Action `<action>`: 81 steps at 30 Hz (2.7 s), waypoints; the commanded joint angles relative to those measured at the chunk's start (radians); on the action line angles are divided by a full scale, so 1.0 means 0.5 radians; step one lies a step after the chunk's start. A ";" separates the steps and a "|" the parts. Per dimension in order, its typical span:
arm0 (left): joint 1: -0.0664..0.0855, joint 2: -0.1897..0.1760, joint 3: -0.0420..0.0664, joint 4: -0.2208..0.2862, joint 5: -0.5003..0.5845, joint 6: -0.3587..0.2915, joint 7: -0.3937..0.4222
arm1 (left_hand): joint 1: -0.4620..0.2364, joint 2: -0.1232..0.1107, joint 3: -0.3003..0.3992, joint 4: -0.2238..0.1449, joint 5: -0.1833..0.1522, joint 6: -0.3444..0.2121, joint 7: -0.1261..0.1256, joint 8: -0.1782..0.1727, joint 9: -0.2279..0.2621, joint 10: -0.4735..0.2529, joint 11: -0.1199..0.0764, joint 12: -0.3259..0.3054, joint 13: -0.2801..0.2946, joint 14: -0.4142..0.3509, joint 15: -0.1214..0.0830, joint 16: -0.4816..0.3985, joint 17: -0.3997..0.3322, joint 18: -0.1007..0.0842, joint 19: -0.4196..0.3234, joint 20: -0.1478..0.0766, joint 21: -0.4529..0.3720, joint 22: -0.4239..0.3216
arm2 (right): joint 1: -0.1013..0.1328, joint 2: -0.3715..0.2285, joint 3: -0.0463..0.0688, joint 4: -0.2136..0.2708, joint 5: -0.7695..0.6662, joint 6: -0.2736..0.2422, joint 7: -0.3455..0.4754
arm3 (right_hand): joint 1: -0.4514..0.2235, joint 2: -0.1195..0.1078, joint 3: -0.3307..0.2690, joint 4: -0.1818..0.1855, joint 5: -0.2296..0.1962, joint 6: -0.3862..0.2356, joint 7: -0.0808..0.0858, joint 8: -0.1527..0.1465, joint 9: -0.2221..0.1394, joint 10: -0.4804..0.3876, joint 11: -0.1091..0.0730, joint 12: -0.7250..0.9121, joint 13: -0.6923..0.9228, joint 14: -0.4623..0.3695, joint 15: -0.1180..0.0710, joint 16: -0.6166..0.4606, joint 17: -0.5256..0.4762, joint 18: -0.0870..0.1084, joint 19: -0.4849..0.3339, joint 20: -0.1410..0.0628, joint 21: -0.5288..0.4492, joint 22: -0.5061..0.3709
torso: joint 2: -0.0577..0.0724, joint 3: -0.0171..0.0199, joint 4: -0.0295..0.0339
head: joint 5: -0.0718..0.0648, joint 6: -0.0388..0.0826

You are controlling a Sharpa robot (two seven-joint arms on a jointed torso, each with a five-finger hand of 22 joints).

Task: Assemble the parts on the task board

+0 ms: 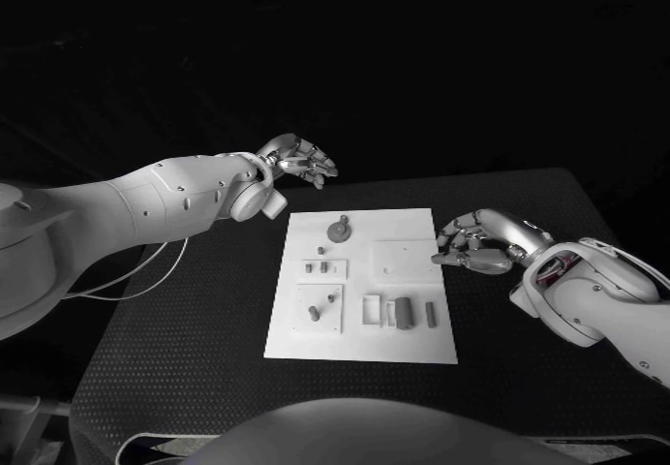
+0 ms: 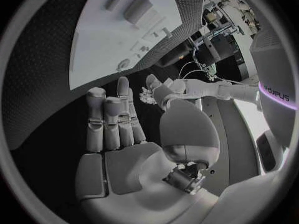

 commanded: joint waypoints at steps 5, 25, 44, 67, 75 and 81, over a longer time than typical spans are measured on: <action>-0.009 0.008 0.001 0.004 0.012 0.030 0.020 | -0.002 0.024 0.014 0.003 -0.005 0.009 -0.012 0.009 0.000 0.001 -0.002 0.011 -0.003 0.017 0.004 -0.014 0.006 0.042 0.008 0.003 -0.006 -0.003 | 0.000 -0.027 -0.031 0.055 0.306 0.423 -0.315 | -0.207 0.034 -0.007 0.213 0.015 0.048 -0.065 -0.003 0.024 0.008 -0.072 0.501 0.526 0.034 -0.077 0.018 0.027 0.181 0.035 -0.030 0.009 0.030 | -0.023 0.0147 -0.034 | -0.069 0.000; -0.015 0.012 0.000 0.075 0.012 0.044 0.015 | -0.011 0.040 0.021 0.008 -0.004 0.008 -0.011 0.007 -0.004 0.002 -0.001 0.010 -0.007 0.019 0.005 -0.023 0.018 0.040 0.008 0.004 -0.005 -0.003 | 0.010 0.223 -0.122 -0.135 0.513 0.705 -0.751 | -0.404 0.007 0.021 0.456 0.167 0.083 -0.088 -0.045 0.102 -0.124 -0.096 0.994 1.043 0.057 -0.098 0.211 0.277 0.181 0.038 -0.069 0.134 0.036 | -0.003 -0.0052 -0.033 | -0.105 0.000; -0.015 0.013 0.000 0.094 0.012 0.052 0.013 | -0.023 0.045 0.021 0.010 -0.004 0.007 -0.011 0.006 -0.006 0.001 -0.001 0.009 -0.008 0.019 0.005 -0.027 0.022 0.040 0.007 0.003 -0.005 -0.004 | 0.014 0.373 -0.176 -0.286 0.454 0.917 -0.762 | -0.502 -0.091 0.009 0.559 0.123 0.163 -0.118 -0.037 0.147 -0.094 -0.126 1.158 1.137 0.170 -0.123 0.300 0.511 0.181 0.063 -0.098 0.183 0.038 | 0.008 -0.0140 -0.033 | -0.082 0.000; -0.015 0.005 -0.002 0.102 0.012 0.063 0.006 | -0.052 0.052 0.022 0.014 -0.004 0.003 -0.009 0.004 -0.009 -0.002 0.001 0.007 -0.012 0.018 0.006 -0.035 0.030 0.039 0.004 0.004 -0.006 -0.005 | 0.013 0.530 -0.231 -0.421 0.329 0.938 -0.730 | -0.497 -0.110 0.035 0.611 0.061 0.171 -0.120 -0.052 0.160 -0.100 -0.128 1.211 1.161 0.173 -0.125 0.298 0.546 0.181 0.060 -0.105 0.196 0.034 | 0.019 -0.0168 -0.033 | -0.064 0.000; -0.015 0.005 -0.002 0.105 0.012 0.068 0.002 | -0.060 0.052 0.021 0.014 -0.004 0.002 -0.008 0.003 -0.010 -0.003 0.001 0.007 -0.013 0.017 0.007 -0.038 0.032 0.039 0.003 0.004 -0.006 -0.005 | 0.012 0.570 -0.255 -0.474 0.263 0.970 -0.736 | -0.486 -0.078 0.021 0.598 0.079 0.172 -0.119 -0.057 0.164 -0.107 -0.127 1.222 1.166 0.173 -0.124 0.295 0.555 0.181 0.056 -0.103 0.201 0.035 | 0.020 -0.0158 -0.036 | -0.059 0.000; -0.015 0.003 -0.002 0.108 0.012 0.074 -0.004 | -0.062 0.051 0.021 0.014 -0.004 0.002 -0.008 0.003 -0.011 -0.004 0.001 0.007 -0.013 0.017 0.007 -0.039 0.033 0.039 0.002 0.004 -0.006 -0.006 | 0.011 0.611 -0.294 -0.504 0.226 1.022 -0.731 | -0.467 -0.014 -0.016 0.555 0.068 0.170 -0.116 -0.070 0.169 -0.121 -0.124 1.232 1.167 0.167 -0.121 0.285 0.560 0.181 0.042 -0.097 0.206 0.035 | 0.020 -0.0147 -0.039 | -0.059 0.000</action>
